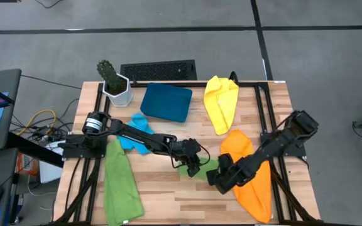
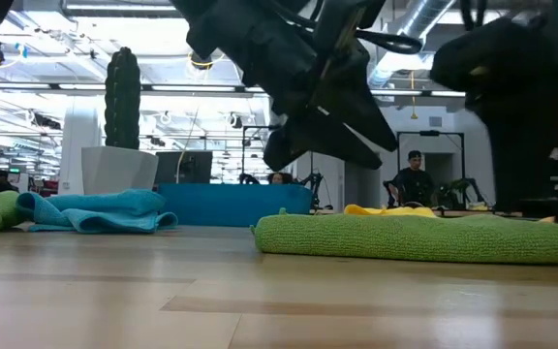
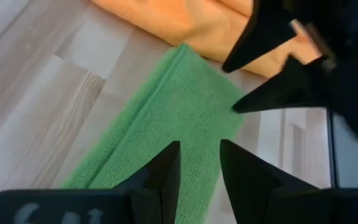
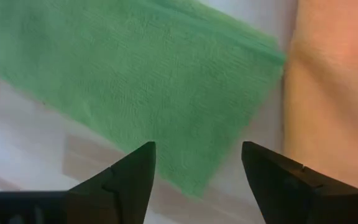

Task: Fold microfiber towels
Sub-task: Put the right green towel into the blue bin

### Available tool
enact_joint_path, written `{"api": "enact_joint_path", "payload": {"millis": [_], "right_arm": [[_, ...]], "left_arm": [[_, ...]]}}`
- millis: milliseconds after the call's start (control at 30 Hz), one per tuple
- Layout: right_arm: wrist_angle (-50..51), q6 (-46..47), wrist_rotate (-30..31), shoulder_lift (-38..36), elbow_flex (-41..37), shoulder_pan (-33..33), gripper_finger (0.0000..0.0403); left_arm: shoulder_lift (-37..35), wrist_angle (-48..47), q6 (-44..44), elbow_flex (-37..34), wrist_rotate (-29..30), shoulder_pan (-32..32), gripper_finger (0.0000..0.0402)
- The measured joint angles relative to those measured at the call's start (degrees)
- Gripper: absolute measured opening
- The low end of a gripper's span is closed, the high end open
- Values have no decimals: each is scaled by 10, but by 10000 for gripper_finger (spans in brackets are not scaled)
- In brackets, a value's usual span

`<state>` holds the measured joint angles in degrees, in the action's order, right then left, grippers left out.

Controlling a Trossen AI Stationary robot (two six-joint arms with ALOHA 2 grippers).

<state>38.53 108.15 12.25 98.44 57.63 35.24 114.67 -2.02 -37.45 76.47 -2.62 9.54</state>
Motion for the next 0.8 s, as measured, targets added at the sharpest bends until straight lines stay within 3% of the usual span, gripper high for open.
{"api": "enact_joint_path", "payload": {"millis": [567, 667, 800], "right_arm": [[-18, -7, -29, 62, 4, -48, 257], [-16, -21, -46, 63, 3, -69, 223], [-17, -60, -54, 63, 2, -86, 140]], "left_arm": [[0, -34, -5, 0, 1, 2, 105], [0, -41, -5, 0, 1, 2, 105], [0, -53, -10, 0, -4, 2, 105]]}}
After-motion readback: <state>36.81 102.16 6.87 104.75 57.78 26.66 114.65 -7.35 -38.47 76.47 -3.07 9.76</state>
